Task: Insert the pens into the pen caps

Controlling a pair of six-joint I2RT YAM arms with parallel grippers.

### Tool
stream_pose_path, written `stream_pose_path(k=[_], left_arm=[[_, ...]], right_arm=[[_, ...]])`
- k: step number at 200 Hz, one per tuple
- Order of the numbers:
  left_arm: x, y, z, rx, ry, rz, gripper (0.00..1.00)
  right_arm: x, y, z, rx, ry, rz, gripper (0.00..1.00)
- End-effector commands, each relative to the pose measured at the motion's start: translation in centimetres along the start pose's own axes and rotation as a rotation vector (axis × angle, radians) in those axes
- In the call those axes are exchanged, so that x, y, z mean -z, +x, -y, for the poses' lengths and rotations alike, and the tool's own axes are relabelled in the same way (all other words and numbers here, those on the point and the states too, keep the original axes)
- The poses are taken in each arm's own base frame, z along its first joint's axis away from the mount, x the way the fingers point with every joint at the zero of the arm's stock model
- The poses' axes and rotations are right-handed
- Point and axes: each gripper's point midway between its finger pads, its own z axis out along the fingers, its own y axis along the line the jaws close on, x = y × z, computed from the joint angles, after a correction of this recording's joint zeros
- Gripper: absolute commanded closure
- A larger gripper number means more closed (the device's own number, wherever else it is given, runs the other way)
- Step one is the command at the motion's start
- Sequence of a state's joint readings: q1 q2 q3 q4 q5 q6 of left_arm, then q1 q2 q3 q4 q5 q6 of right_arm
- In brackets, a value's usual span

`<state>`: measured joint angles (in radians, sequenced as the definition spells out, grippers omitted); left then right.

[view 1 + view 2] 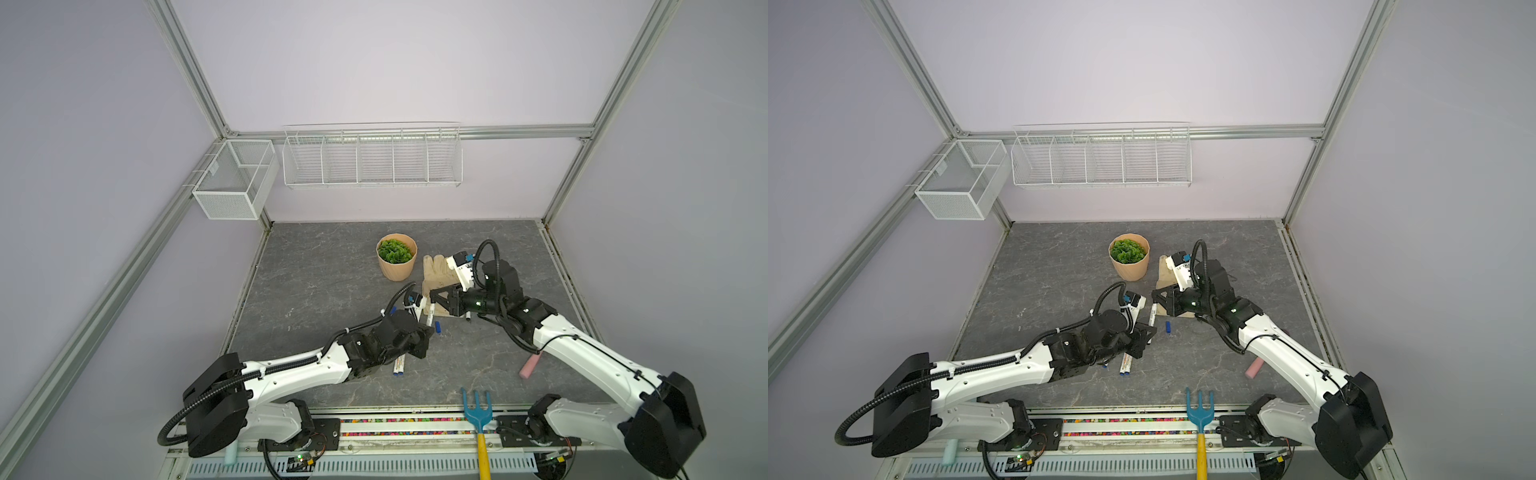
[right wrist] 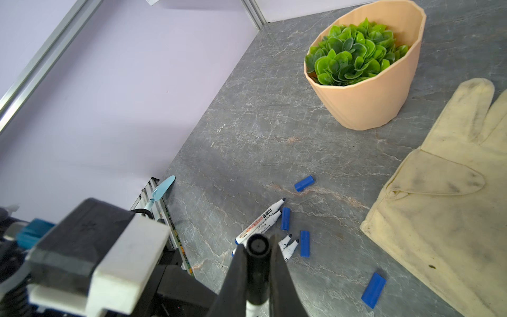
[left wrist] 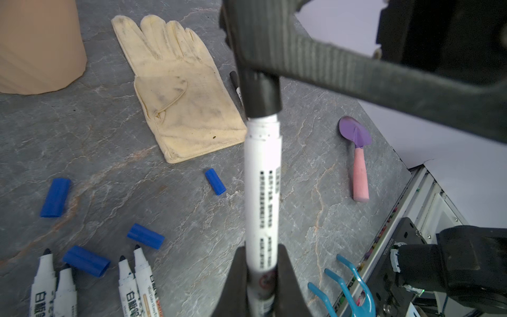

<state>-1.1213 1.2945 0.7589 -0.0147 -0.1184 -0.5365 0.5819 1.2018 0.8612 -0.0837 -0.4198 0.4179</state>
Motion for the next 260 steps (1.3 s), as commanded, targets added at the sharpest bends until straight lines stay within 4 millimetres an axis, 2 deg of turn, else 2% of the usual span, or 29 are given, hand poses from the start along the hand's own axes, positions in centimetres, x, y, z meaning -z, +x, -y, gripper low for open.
stream_pose_path(k=[1, 23, 28, 41, 81, 127, 185, 230, 260], left_arm=[[0.8, -3.4, 0.4, 0.015, 0.014, 0.138, 1.0], [0.6, -3.5, 0.3, 0.018, 0.014, 0.147, 1.0], [0.7, -3.6, 0.3, 0.017, 0.013, 0.151, 1.0], [0.8, -4.1, 0.3, 0.019, 0.013, 0.168, 1.0], [0.9, -5.5, 0.1, 0.015, 0.011, 0.199, 1.0], [1.0, -5.5, -0.2, 0.001, 0.001, 0.188, 1.0], [0.7, -4.7, -0.2, 0.003, 0.007, 0.153, 1.0], [-0.6, -3.2, -0.7, -0.036, -0.04, 0.047, 1.0], [-1.1, -2.4, -1.1, -0.055, -0.066, -0.001, 1.0]], right_arm=[[0.1, 2.3, -0.3, -0.022, -0.03, -0.098, 0.93], [0.2, 3.0, -1.0, -0.045, -0.075, -0.144, 0.93], [0.5, 1.9, -1.8, -0.034, -0.096, -0.131, 0.93], [0.9, 2.0, -2.3, -0.048, -0.115, -0.159, 0.93], [1.9, 3.9, -3.8, -0.106, -0.187, -0.306, 0.93], [2.5, 6.3, -3.4, -0.133, -0.172, -0.413, 0.93], [3.4, 6.4, -1.9, -0.043, -0.059, -0.411, 0.93], [3.4, 6.5, -2.7, -0.064, -0.101, -0.431, 0.93], [3.8, 7.5, -2.4, -0.084, -0.069, -0.488, 0.93]])
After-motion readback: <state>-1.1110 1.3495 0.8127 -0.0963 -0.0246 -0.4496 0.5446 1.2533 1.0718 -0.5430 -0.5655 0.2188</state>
